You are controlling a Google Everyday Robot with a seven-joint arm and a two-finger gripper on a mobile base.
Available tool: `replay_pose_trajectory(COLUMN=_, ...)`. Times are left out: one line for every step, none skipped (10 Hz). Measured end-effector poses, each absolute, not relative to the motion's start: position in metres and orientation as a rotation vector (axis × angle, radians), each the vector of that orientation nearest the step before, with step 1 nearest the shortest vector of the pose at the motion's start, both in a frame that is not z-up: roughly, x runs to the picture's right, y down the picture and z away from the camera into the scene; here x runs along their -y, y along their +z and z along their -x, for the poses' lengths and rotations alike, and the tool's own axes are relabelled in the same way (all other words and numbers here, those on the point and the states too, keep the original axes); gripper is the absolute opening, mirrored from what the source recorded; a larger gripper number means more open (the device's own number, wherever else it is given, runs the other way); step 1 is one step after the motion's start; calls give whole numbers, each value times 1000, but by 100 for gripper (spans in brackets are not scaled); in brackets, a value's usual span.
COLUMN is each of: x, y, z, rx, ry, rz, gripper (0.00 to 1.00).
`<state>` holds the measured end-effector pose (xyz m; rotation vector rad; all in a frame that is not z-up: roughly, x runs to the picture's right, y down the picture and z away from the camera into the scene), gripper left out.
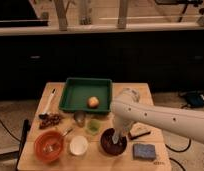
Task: Place towel in purple bowl
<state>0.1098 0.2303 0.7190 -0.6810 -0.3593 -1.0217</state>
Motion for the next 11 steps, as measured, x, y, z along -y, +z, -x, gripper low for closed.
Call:
replay_pose_trajectory(x=-231, y=716, z=-109, rx=360, ry=-1028, rz=680, gripper=0)
replay_pose_trajectory(x=-232, y=713, z=-107, rx=362, ry=-1034, rz=679, gripper=0)
replay_pose_trajectory(x=-233, y=710, z=-105, rx=367, ry=-1044, rz=678, gripper=0)
replay_pose_trajectory(x=-234, y=707, z=-103, rx=373, ry=-1056, rz=677, gripper=0)
replay_pose_trajectory(x=-235, y=704, z=-100, rx=381, ry=-1068, rz=676, gripper=1)
replay_pose_trajectory(x=-237, y=702, z=-96, rx=393, ry=-1086, rz=677, gripper=7)
replay_pose_trajectory(x=-238, y=700, z=-94, rx=403, ry=-1099, rz=677, gripper=16)
replay_pose_trajectory(x=-239, y=699, z=-92, rx=412, ry=-1109, rz=678, gripper=25)
replay_pose_trajectory(x=-239, y=698, z=-90, rx=418, ry=-1119, rz=678, gripper=33)
replay_pose_trajectory(x=-239, y=696, z=-88, rx=423, ry=-1127, rz=676, gripper=47)
replay_pose_trajectory(x=-239, y=696, z=-88, rx=425, ry=-1129, rz=676, gripper=56)
